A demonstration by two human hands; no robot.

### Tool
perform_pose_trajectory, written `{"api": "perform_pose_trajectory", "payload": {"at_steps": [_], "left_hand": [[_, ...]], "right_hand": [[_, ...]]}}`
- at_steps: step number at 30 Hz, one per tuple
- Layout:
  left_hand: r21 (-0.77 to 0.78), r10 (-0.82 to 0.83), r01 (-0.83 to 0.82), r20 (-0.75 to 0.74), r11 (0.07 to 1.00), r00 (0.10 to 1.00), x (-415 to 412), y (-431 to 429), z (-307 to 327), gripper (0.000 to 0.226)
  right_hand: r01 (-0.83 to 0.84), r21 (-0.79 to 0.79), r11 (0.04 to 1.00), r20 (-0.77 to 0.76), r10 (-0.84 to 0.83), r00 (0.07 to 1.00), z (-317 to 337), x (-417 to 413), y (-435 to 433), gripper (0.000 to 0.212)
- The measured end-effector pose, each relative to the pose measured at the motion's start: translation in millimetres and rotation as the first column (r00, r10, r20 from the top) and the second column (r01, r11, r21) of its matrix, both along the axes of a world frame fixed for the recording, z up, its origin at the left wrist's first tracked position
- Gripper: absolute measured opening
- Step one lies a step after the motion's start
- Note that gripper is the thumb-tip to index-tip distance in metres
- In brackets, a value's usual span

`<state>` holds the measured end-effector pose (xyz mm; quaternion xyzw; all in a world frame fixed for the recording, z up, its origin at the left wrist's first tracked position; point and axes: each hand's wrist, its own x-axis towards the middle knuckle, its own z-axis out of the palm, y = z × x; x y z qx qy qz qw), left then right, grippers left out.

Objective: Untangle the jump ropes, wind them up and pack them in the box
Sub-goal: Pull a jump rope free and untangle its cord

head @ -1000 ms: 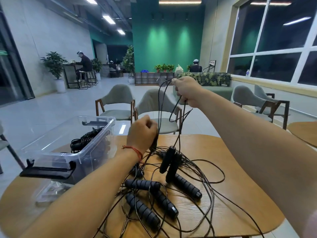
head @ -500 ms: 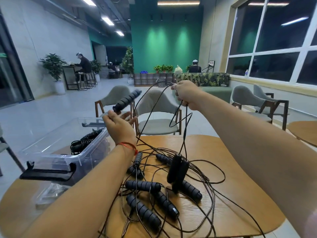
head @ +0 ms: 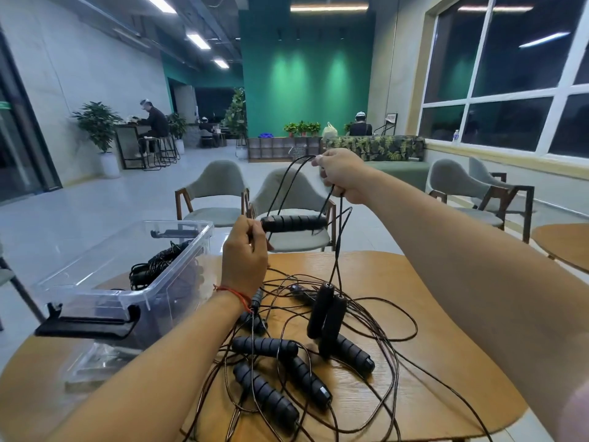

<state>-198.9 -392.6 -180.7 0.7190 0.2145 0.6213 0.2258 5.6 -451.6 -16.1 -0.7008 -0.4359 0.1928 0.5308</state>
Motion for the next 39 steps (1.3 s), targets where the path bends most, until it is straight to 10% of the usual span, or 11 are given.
{"api": "perform_pose_trajectory", "payload": {"at_steps": [4, 9, 20, 27, 35, 39], "left_hand": [[0.004, 0.111, -0.111, -0.081, 0.994, 0.991, 6, 12, -15, 0.017], [-0.167, -0.045, -0.055, -0.543, 0.984, 0.839, 15, 14, -8, 0.031], [-0.554, -0.657, 0.398, -0.414, 0.731, 0.631, 39, -51, 8, 0.049], [-0.671, -0.667, 0.603, 0.213, 0.431, 0.714, 38, -54, 38, 0.034], [-0.659, -0.807, 0.613, 0.014, 0.436, 0.590, 12, -22, 51, 0.034], [-0.697, -0.727, 0.574, 0.109, 0.430, 0.678, -3, 4, 45, 0.032]], "right_hand": [[-0.008, -0.002, 1.000, -0.018, 0.008, 1.000, -1, 1, 2, 0.023], [-0.031, 0.004, 1.000, -0.038, 0.031, 0.999, 1, -2, 3, 0.022], [-0.135, 0.257, 0.957, -0.430, 0.239, 0.870, 37, -25, 8, 0.026], [0.001, 0.416, 0.909, -0.402, 0.183, 0.897, 70, -22, 3, 0.021], [0.145, 0.346, 0.927, -0.583, 0.091, 0.808, 40, 14, 12, 0.020], [0.234, 0.297, 0.926, -0.658, 0.021, 0.753, 42, 48, 22, 0.029]]}}
